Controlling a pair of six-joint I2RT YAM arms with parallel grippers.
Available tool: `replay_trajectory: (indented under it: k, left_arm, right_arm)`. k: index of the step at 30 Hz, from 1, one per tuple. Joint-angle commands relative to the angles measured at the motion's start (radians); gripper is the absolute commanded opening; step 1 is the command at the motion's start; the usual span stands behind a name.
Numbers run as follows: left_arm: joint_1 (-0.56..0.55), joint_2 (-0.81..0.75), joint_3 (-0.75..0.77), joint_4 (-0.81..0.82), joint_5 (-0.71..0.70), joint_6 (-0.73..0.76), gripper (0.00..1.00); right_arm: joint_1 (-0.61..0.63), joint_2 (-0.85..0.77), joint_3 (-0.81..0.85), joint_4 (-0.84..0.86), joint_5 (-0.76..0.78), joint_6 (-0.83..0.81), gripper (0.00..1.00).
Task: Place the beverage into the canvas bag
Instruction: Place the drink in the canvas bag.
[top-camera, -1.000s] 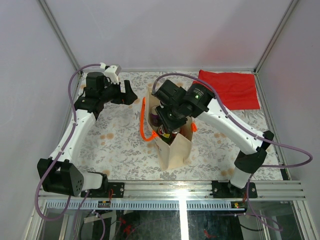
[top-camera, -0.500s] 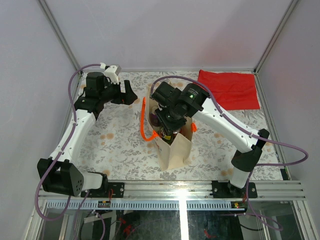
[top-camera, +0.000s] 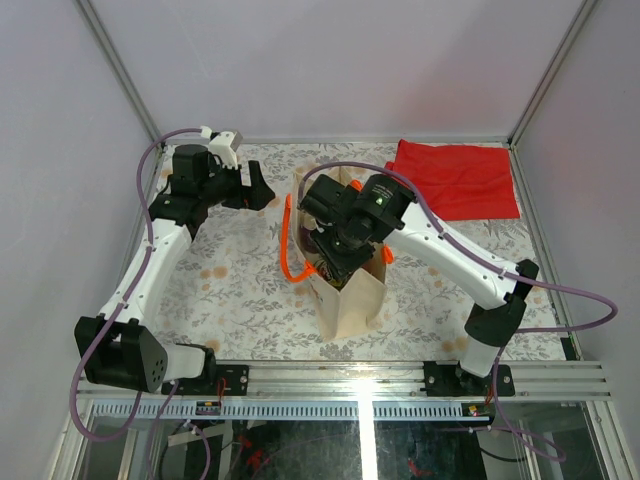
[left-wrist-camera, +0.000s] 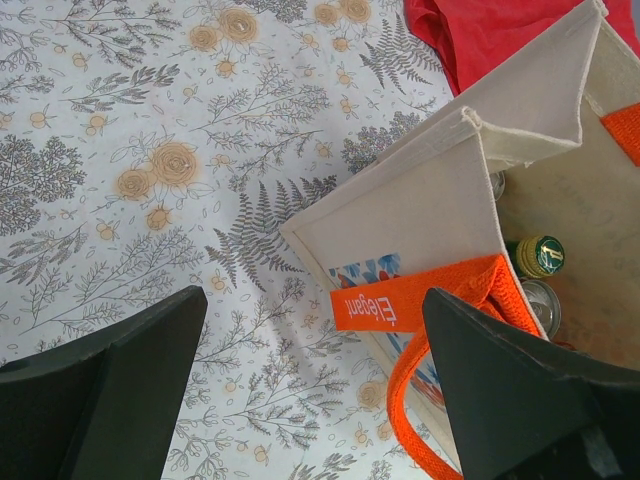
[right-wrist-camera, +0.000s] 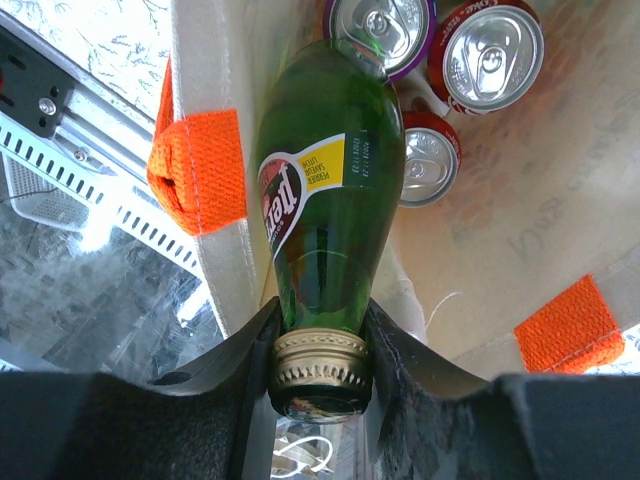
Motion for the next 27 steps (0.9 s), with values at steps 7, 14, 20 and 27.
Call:
replay_trajectory:
  k: [7, 14, 20, 27]
  left_arm:
    - [-0.005, 0.005, 0.0, 0.016, 0.0, 0.0, 0.9]
    - [-0.006, -0.009, -0.023, 0.017, -0.002, 0.001, 0.9]
    - [-0.006, 0.005, -0.019, 0.026, 0.005, -0.002, 0.9]
    - [-0.005, 0.015, -0.006, 0.026, 0.007, -0.004, 0.9]
  right_arm:
    - [0.012, 0.037, -0.017, -0.013, -0.03, -0.034, 0.0]
    - [0.018, 0.041, 0.002, -0.018, -0.044, -0.04, 0.0]
    - [0.018, -0.011, -0.012, -0.019, -0.041, -0.029, 0.0]
    - [0.018, -0.03, -0.009, -0.02, -0.031, -0.022, 0.0]
